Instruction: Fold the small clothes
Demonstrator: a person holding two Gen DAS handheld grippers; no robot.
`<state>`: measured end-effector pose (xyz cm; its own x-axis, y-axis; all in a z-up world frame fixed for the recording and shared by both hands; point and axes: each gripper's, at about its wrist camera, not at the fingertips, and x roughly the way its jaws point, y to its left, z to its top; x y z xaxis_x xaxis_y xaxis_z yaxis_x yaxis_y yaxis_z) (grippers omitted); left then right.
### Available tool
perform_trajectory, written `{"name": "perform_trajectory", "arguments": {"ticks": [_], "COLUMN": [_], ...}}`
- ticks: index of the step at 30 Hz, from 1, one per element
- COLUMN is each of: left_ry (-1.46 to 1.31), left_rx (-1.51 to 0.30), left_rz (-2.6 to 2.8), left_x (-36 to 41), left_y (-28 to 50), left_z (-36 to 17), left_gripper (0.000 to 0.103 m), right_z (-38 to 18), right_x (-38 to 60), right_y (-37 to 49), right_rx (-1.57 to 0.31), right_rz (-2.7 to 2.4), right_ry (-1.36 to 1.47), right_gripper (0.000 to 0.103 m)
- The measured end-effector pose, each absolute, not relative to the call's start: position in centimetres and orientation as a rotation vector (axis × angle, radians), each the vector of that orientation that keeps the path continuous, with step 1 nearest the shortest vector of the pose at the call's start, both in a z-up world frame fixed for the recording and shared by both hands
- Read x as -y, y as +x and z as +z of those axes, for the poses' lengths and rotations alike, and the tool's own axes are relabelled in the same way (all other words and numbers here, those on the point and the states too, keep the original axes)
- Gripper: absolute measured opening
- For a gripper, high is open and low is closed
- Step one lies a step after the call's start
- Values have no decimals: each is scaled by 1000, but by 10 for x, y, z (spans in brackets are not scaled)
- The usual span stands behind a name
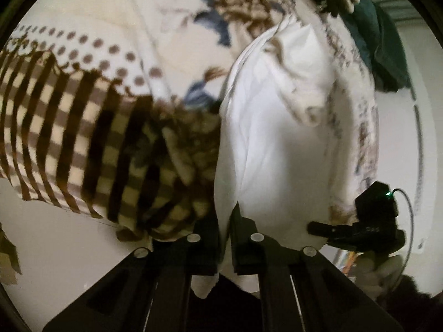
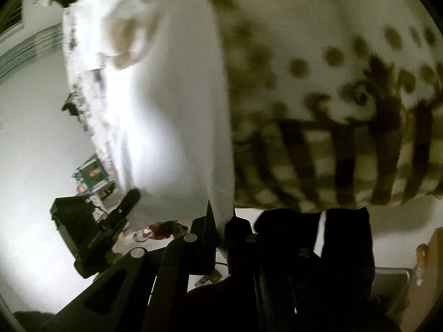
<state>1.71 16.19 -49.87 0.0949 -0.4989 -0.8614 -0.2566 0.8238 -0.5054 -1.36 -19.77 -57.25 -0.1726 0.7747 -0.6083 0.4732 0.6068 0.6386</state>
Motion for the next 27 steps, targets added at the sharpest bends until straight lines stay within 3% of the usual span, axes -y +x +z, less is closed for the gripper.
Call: {"name": "perform_trajectory", "arguments": {"ticks": [6, 13, 15, 16, 18, 19, 20, 27], "left_ry": [-813, -832, -858, -848, -857, -871, -876, -735], "left_rx": [-1352, -1184, -1175, -1174, -1154, -1137, -1130, -1236], "left_rz": [-266, -343, -357, -345, -341, -322, -310, -211], "left_x": [-164, -150, -145, -144, -147, -152, -157, -169], "left_y": [79, 217, 256, 272, 290, 296, 297, 274], "left_z": [-460, -450, -462, -466, -470, -471, -470, -506], "left_gripper": [4, 6, 14, 20, 53, 53, 53, 54], "right_z": [-528, -510, -519, -523, -529, -526, -522, -539], "right_x": [200, 238, 255, 262, 275, 278, 281, 284], "right_y": [40, 163, 200, 211, 234, 237, 238, 223], "right_rx": [-1660, -1404, -1306, -1278, -1208, -1179, -1167, -1347], "right_rz": [441, 375, 331, 330, 299, 284, 275, 204], "right_ry": [1158, 1264, 1360, 1403, 1471, 1468, 1442, 1049], "right_gripper": [5, 5, 7, 12, 38, 53, 57, 57]}}
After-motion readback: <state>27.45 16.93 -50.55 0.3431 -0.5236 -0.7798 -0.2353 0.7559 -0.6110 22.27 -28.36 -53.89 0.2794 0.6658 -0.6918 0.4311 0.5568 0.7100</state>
